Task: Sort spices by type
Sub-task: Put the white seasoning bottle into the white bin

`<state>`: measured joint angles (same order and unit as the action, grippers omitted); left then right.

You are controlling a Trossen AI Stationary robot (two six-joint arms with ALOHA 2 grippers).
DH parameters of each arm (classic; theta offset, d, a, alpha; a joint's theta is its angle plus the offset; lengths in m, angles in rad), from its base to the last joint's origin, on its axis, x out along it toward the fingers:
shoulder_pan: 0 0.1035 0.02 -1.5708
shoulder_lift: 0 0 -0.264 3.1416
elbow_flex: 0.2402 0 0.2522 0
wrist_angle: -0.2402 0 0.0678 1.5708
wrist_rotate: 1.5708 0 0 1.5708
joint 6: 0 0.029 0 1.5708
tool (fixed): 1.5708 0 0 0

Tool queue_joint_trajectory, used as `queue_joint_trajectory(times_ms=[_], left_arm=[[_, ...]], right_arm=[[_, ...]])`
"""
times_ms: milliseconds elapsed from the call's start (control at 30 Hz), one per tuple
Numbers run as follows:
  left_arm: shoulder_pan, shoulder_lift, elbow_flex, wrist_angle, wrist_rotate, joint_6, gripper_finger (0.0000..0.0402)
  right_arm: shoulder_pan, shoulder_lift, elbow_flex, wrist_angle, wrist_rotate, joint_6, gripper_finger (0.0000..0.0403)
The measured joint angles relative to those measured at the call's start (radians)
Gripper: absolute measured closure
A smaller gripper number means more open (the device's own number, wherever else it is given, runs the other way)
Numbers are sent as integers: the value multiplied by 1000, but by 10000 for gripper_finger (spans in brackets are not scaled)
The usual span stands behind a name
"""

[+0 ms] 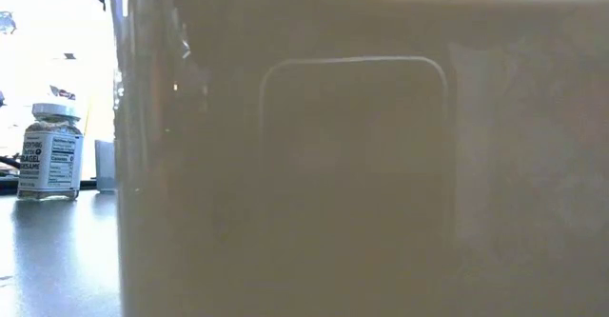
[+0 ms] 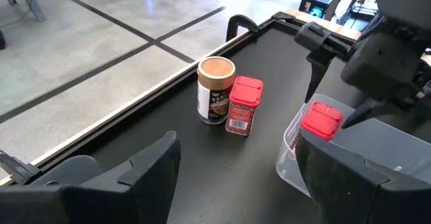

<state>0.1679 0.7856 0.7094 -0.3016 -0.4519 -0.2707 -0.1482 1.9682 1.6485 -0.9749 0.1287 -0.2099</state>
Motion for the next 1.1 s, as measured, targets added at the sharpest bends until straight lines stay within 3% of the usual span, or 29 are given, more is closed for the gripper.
queue_joint_trajectory(times_ms=[200,467,633,867,1000,1100], left_arm=[[0,0,0,0,0,-4,120],[0,0,0,0,0,42,120],[0,0,0,-4,9,96,120],[3,0,0,0,143,178,120],[31,0,0,0,207,123,120],[47,0,0,0,221,92,120]], right_arm=[[0,-25,85,-134,0,65,73],[-3,-196,64,-216,0,359,73],[13,-407,-173,-66,11,506,74],[78,-732,-614,215,19,770,74],[95,-869,-764,334,65,855,74],[85,-929,-823,324,79,872,74]])
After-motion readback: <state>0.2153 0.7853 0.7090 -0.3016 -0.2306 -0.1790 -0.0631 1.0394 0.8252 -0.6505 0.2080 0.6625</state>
